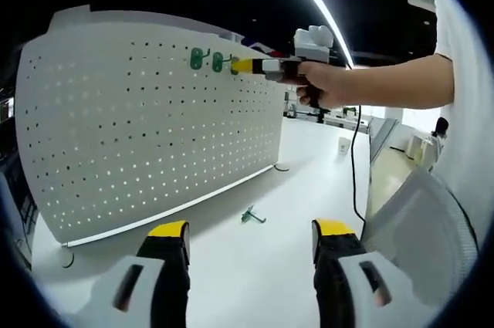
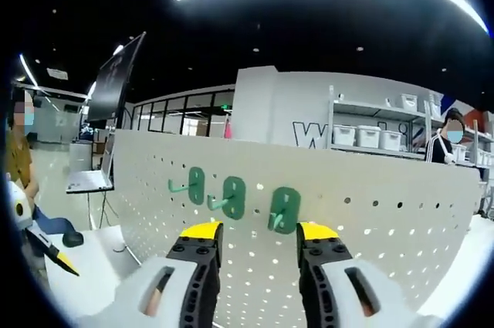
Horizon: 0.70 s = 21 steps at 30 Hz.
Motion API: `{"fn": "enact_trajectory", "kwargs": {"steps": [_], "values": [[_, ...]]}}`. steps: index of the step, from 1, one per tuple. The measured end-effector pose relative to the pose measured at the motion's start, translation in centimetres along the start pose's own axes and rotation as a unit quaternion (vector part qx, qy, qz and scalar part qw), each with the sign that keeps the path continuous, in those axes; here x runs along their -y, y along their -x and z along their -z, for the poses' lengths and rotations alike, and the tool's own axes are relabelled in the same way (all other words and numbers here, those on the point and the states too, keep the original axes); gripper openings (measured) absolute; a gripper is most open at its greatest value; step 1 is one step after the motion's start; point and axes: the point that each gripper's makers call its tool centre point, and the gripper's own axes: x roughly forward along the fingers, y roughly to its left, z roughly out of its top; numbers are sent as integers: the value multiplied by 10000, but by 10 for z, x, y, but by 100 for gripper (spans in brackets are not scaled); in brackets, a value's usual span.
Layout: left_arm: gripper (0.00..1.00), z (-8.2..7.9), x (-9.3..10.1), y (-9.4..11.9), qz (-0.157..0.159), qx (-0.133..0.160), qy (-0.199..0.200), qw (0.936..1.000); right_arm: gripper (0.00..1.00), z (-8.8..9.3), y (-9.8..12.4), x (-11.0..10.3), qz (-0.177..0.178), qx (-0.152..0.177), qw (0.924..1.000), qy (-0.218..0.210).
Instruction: Insert the hook assembly into the mounting plate slot until the hook locks in place.
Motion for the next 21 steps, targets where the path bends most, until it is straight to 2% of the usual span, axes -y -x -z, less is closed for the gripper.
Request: {"fn": "enact_trajectory", "kwargs": {"steps": [4,10,21], "values": [[67,0,0,0,7,-3,24,10000,47,-4,0,-5,-101,125,9998,-99],[67,0,0,0,-7,5,31,10000,47,-5,1,-5,-116,149,9997,-164],[67,3,0,-3,37,-38,31,10000,50,4,23,-15,-441,254,9985,-198]]}}
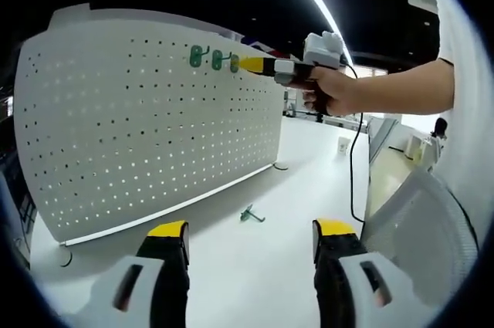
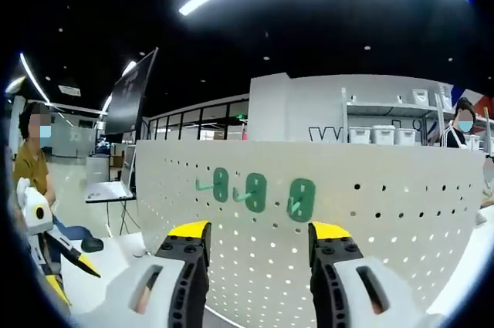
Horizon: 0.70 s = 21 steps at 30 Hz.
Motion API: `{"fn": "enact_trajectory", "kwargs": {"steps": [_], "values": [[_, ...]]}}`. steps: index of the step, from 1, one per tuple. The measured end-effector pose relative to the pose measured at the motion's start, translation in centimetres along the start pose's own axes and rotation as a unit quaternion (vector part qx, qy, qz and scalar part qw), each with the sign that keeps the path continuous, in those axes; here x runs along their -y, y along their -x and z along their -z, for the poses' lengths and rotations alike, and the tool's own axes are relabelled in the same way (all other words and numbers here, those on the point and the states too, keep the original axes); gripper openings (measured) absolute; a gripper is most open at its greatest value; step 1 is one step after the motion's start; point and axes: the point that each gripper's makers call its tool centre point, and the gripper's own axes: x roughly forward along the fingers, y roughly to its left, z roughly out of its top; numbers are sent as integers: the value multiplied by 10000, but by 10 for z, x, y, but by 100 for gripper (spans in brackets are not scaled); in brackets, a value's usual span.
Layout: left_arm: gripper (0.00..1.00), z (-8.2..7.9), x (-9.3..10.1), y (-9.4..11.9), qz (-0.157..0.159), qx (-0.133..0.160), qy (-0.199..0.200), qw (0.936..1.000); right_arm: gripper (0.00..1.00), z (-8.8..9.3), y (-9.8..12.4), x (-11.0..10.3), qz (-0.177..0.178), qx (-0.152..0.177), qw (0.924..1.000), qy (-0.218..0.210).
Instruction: Insert the hook assembly into the mounting plate slot until the hook locks in place.
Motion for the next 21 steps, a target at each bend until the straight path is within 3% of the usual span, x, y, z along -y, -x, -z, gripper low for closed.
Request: {"fn": "enact_trajectory", "kwargs": {"steps": [21], "values": [[68,1,0,-2,23,-26,6,10000,57,36,48,-26,-431,-228,9983,-327]]}}
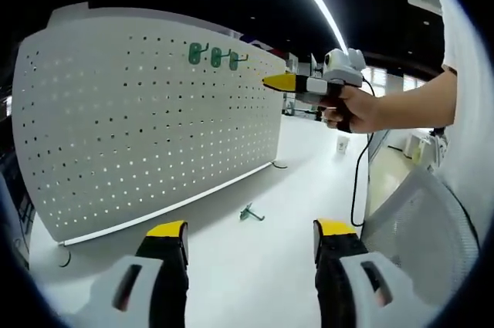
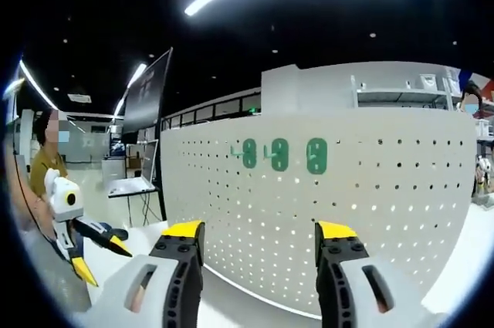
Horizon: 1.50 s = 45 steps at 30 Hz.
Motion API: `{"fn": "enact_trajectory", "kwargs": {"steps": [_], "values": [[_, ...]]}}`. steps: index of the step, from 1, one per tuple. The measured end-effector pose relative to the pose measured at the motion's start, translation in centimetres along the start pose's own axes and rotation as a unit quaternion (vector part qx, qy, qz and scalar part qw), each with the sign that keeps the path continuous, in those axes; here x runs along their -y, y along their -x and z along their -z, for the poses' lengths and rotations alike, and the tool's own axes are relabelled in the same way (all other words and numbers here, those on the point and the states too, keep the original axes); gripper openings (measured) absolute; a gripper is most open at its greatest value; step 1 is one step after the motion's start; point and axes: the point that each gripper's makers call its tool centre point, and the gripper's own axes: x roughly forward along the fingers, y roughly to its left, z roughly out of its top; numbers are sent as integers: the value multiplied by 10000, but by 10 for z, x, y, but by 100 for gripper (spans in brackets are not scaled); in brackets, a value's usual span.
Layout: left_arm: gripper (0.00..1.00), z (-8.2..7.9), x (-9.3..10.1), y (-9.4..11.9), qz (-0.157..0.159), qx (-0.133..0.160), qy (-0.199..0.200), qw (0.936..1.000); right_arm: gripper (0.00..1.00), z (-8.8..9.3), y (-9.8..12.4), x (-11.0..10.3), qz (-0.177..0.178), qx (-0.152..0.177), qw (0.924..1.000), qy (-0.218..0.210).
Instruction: Insert the hook assembly into the mounting plate slot until the hook locks in place.
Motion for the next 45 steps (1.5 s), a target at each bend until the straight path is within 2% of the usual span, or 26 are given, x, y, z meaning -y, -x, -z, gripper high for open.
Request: {"fn": "enact_trajectory", "kwargs": {"steps": [10,19,45], "values": [[68,0,1,-1,32,-10,-11,10000,58,19,16,-7,-49,-185,9998,-79],[68,1,0,-2,45,-22,26,10000,59,44,34,-14,-134,-418,9987,-262],[70,8,1,-5,122,-96,61,9999,62,89,80,-29,-435,-1092,9925,-344]]}}
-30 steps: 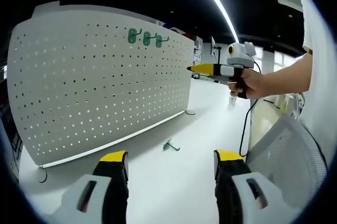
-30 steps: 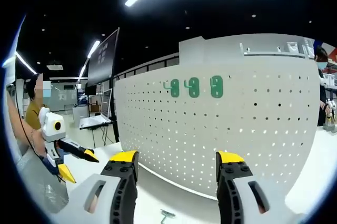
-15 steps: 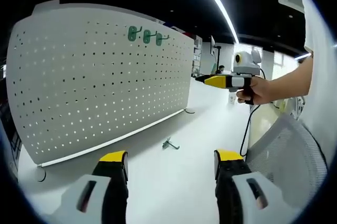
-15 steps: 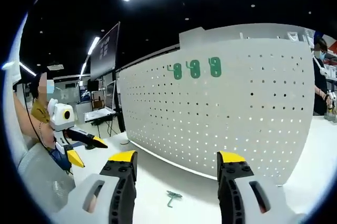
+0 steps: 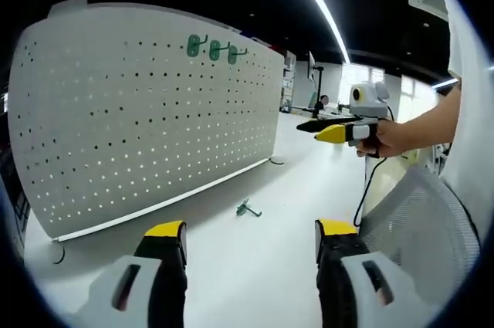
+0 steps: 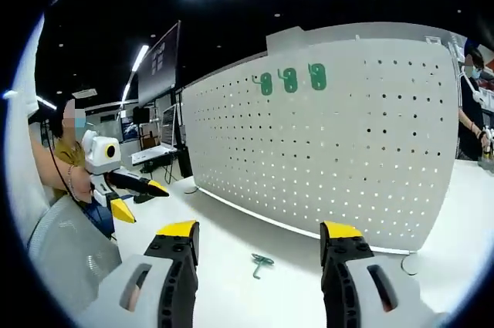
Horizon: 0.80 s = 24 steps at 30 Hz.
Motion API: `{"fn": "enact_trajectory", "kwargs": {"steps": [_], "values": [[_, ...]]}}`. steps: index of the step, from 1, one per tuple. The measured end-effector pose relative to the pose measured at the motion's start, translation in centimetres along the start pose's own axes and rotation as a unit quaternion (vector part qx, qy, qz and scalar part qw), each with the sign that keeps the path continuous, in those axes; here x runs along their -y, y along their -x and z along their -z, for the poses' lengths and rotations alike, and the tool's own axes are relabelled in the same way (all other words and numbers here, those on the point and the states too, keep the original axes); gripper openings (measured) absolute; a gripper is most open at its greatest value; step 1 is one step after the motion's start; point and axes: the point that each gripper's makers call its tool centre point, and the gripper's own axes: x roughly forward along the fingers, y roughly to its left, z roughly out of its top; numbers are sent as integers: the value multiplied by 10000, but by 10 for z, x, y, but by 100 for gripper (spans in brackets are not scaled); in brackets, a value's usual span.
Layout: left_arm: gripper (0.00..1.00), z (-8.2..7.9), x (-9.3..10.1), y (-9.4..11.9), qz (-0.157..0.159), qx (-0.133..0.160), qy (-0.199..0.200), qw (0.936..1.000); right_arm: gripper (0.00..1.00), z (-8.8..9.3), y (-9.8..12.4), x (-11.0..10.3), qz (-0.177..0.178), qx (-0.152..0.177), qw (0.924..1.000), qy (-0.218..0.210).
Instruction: Insert the hook assembly into the mounting plate slot until the hook locks in place.
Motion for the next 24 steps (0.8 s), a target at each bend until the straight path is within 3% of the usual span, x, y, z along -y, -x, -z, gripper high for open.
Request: {"fn": "enact_trajectory", "kwargs": {"steps": [6,24], "values": [[69,-3,-2,-1,-24,53,-43,10000,62,13,5,-4,-137,-241,9996,9],[71,1,-1,-6,87,-38,-15,10000,62,32,17,-9,-181,-544,9984,20]]}}
